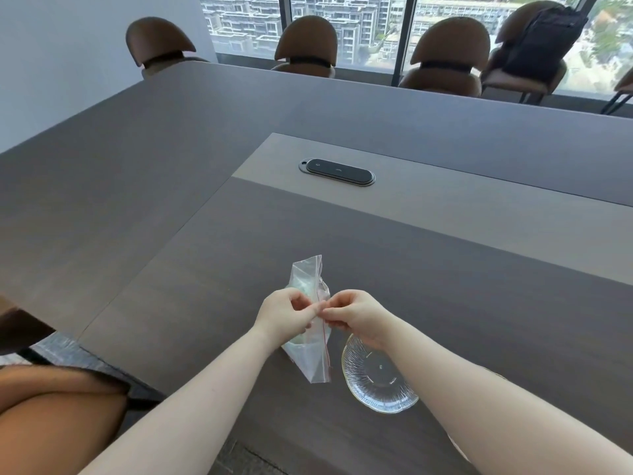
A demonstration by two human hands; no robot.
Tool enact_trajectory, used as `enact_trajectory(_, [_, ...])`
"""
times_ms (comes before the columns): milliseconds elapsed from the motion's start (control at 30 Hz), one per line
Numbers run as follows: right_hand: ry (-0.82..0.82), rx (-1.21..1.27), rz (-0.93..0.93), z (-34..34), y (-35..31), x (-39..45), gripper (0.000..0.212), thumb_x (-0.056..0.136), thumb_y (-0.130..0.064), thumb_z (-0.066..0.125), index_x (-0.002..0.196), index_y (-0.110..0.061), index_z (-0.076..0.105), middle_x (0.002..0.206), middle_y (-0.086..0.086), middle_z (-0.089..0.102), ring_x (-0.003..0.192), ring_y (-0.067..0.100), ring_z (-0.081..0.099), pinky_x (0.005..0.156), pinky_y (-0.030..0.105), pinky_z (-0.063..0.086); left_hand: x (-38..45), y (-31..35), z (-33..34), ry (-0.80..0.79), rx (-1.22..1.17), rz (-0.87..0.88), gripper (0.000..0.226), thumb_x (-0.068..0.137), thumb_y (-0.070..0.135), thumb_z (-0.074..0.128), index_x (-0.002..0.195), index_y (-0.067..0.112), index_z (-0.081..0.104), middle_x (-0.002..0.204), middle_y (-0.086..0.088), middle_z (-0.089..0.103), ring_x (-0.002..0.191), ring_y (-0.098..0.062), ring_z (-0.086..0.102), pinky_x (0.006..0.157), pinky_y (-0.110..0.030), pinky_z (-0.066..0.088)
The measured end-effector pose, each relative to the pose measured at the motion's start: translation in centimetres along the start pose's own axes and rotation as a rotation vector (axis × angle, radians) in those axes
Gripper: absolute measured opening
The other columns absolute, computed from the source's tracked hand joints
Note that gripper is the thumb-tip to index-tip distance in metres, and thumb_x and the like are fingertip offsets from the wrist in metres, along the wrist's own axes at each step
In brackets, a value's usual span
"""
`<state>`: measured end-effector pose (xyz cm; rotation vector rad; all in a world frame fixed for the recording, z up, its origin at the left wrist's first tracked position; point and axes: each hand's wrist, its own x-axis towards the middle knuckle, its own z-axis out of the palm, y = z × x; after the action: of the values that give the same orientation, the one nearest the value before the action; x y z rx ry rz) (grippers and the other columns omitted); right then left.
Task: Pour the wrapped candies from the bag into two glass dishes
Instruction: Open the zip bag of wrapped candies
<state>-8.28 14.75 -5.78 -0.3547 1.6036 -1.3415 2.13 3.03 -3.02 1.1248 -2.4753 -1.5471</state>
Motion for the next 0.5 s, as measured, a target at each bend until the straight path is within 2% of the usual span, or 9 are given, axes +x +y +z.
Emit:
enact_trajectory(67, [0.001, -0.043, -0.036, 0.2, -0.4, -0.2, 0.020, 0.077, -0.002, 0.072, 0.066, -0.012, 0.058, 0.053, -0.004, 0.059, 0.044, 0.002, 0.053, 0.047, 0.015, 0.039, -0.2, 0.2, 0.1, -0.004, -0.099, -0.035, 0.022, 0.074, 0.028, 0.075, 0.068, 0.011, 0.061, 0.065, -0.004, 0.066, 0.057, -0.017, 0.067, 0.059, -0.028, 0.059])
enact_trajectory(167, [-0.007, -0.054, -0.062, 0.5, -0.6, -0.3, 0.022, 0.074, -0.002, 0.075, 0.065, -0.012, 0.057, 0.056, -0.001, 0.059, 0.046, 0.003, 0.053, 0.048, 0.016, 0.038, -0.3, 0.4, 0.1, 0.012, -0.191, -0.061, 0.013, 0.079, 0.015, 0.069, 0.071, 0.007, 0.063, 0.065, -0.007, 0.064, 0.057, -0.016, 0.064, 0.066, -0.033, 0.060])
enact_trajectory(233, [-0.003, -0.069, -0.072, 0.6, -0.6, -0.4, 0.023, 0.072, -0.002, 0.077, 0.064, -0.013, 0.057, 0.059, -0.001, 0.058, 0.049, 0.005, 0.052, 0.050, 0.018, 0.039, -0.3, 0.3, -0.1, 0.015, -0.226, -0.081, 0.011, 0.082, 0.010, 0.065, 0.074, 0.003, 0.064, 0.066, -0.008, 0.064, 0.055, -0.013, 0.063, 0.063, -0.030, 0.060])
enact_trajectory(333, [0.009, -0.095, -0.091, 0.9, -0.7, -0.3, 0.023, 0.068, -0.005, 0.079, 0.064, -0.015, 0.059, 0.065, 0.002, 0.061, 0.062, 0.014, 0.056, 0.054, 0.021, 0.042, -0.5, 0.4, -0.3, -0.009, -0.290, -0.096, 0.032, 0.080, 0.023, 0.070, 0.083, -0.008, 0.065, 0.070, -0.012, 0.066, 0.057, -0.013, 0.065, 0.061, -0.026, 0.060])
enact_trajectory(400, [0.017, -0.127, -0.114, 1.3, -0.8, -0.3, 0.025, 0.068, -0.003, 0.079, 0.064, -0.016, 0.058, 0.064, 0.000, 0.060, 0.063, 0.013, 0.056, 0.053, 0.019, 0.044, -0.5, 0.5, -0.3, -0.012, -0.324, -0.106, 0.042, 0.073, 0.028, 0.076, 0.085, -0.010, 0.064, 0.070, -0.010, 0.066, 0.062, -0.016, 0.065, 0.061, -0.027, 0.060])
enact_trajectory(500, [0.051, -0.142, -0.145, 1.9, -0.8, -0.3, 0.022, 0.070, -0.002, 0.078, 0.066, -0.012, 0.059, 0.067, 0.003, 0.057, 0.064, 0.014, 0.054, 0.051, 0.014, 0.046, -0.3, 0.5, -0.3, -0.007, -0.349, -0.097, 0.027, 0.075, 0.021, 0.075, 0.080, -0.004, 0.066, 0.071, -0.009, 0.065, 0.067, -0.020, 0.065, 0.064, -0.032, 0.061])
